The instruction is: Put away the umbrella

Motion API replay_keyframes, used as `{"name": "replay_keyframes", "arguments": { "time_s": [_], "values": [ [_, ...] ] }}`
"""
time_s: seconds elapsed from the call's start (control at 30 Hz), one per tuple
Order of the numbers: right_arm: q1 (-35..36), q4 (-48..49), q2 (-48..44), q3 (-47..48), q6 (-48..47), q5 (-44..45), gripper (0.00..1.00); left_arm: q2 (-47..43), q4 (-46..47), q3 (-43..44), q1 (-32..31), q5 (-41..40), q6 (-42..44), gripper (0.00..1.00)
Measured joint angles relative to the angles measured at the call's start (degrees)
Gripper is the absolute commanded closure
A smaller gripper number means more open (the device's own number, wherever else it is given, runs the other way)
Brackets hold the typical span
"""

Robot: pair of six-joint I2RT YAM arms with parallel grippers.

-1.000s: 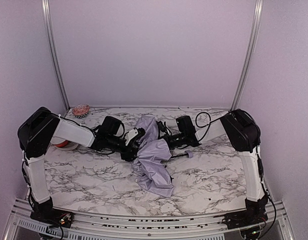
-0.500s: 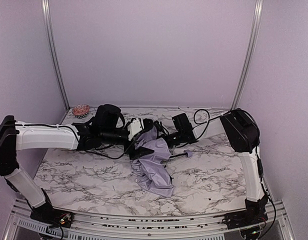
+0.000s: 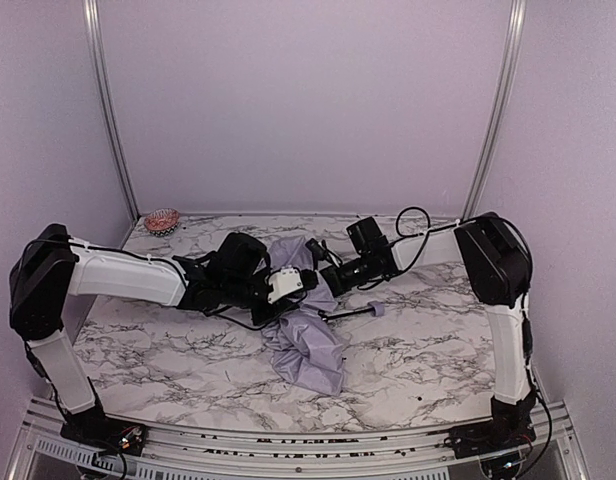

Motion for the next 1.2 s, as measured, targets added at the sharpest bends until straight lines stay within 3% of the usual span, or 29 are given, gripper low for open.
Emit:
{"name": "replay_keyframes", "arguments": {
  "time_s": [0.17,0.37,0.47,0.7,0.97,1.03,1.13,1.17,1.2],
  "values": [
    [-4.22,-2.99,-10.36,-5.27,-2.29,-1.01,0.63,0.13,2.27,-0.66,2.95,8.33,-3.28,0.83],
    [-8.24,-1.70,-29.46,-13.99,-7.34,7.17,0.58,3.85,5.42,-0.55,9.81,18.51,-8.00,0.83],
    [-4.28,-0.24,-37.00,-21.44,-12.37,7.26,0.50,5.75,6.51,-0.50,10.36,20.92,-9.22,0.83],
    [14.27,4.00,-44.74,-38.62,-30.12,10.23,0.40,7.72,7.93,-0.28,10.34,24.35,-10.78,0.82],
    [17.31,14.23,-43.76,-44.26,-45.20,19.26,0.36,7.87,8.13,-0.28,10.36,25.79,-11.76,0.82],
    [18.16,15.72,-41.94,-43.98,-47.58,21.40,0.43,7.87,8.13,-0.28,10.36,25.99,-11.76,0.82],
    [18.75,15.93,-38.93,-43.39,-50.47,23.54,0.74,7.87,8.13,-0.28,10.36,26.16,-11.76,0.79],
    [18.82,15.72,-38.40,-43.19,-51.01,24.09,0.85,7.87,8.13,-0.28,10.36,26.16,-11.76,0.72],
    [18.88,15.30,-37.83,-42.88,-51.43,24.63,0.93,7.87,8.13,-0.28,10.36,26.23,-11.87,0.55]
  ]
}}
